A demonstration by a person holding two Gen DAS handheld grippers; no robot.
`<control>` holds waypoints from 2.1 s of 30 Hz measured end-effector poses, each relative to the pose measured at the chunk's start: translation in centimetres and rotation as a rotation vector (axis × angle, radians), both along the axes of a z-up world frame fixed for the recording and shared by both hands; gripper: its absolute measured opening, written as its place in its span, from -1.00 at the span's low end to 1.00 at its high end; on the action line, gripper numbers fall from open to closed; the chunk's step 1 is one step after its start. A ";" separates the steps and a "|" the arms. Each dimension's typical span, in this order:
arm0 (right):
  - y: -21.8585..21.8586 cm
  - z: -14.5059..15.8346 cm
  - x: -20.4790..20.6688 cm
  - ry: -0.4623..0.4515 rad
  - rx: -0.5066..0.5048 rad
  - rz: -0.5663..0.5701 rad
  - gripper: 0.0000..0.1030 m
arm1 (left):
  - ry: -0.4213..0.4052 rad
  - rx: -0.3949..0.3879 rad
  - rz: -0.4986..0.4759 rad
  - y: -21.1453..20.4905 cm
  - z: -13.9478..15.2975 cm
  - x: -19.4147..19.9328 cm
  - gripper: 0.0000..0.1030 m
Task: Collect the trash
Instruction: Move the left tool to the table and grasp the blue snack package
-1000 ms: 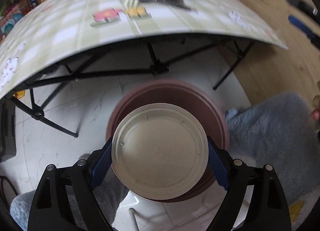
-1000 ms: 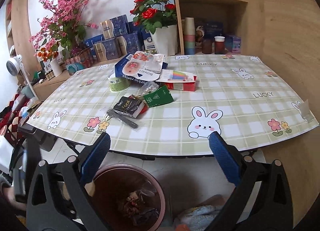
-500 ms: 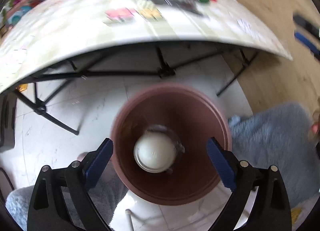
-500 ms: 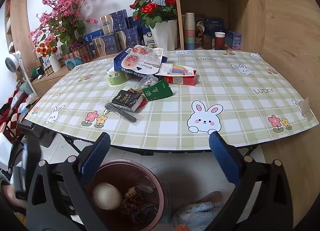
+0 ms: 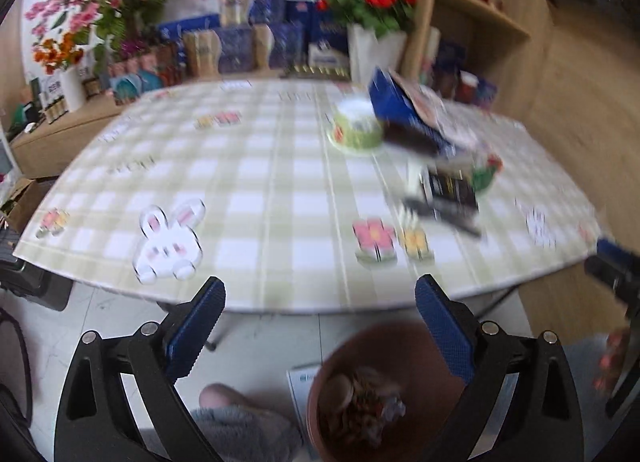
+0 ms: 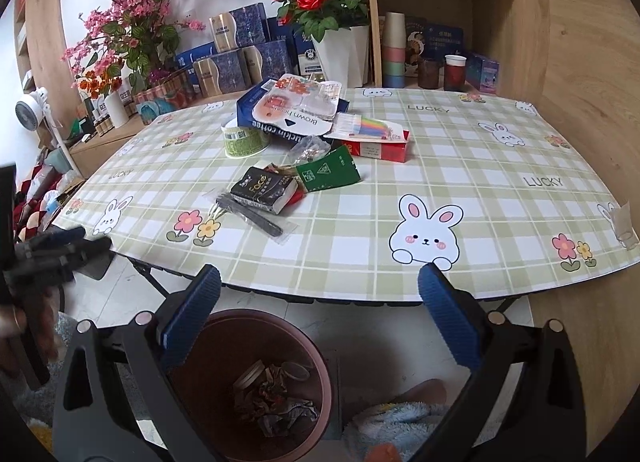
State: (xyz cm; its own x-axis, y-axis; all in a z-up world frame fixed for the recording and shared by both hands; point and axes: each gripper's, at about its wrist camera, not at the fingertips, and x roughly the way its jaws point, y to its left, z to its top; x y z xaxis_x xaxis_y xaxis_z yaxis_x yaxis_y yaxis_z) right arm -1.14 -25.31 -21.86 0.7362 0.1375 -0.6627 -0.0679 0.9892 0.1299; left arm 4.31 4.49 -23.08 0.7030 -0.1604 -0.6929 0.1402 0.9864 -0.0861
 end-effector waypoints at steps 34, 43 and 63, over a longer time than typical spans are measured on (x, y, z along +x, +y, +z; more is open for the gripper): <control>-3.7 -1.2 9.6 0.041 0.058 -0.076 0.89 | -0.024 -0.084 -0.201 -8.5 5.2 13.6 0.51; -6.0 -1.9 12.7 0.023 0.103 -0.118 0.89 | 0.008 -0.028 -0.146 -15.0 5.5 23.2 0.12; -9.2 -3.1 12.8 0.012 0.158 -0.132 0.89 | 0.044 0.122 -0.135 -18.9 3.8 28.6 -0.43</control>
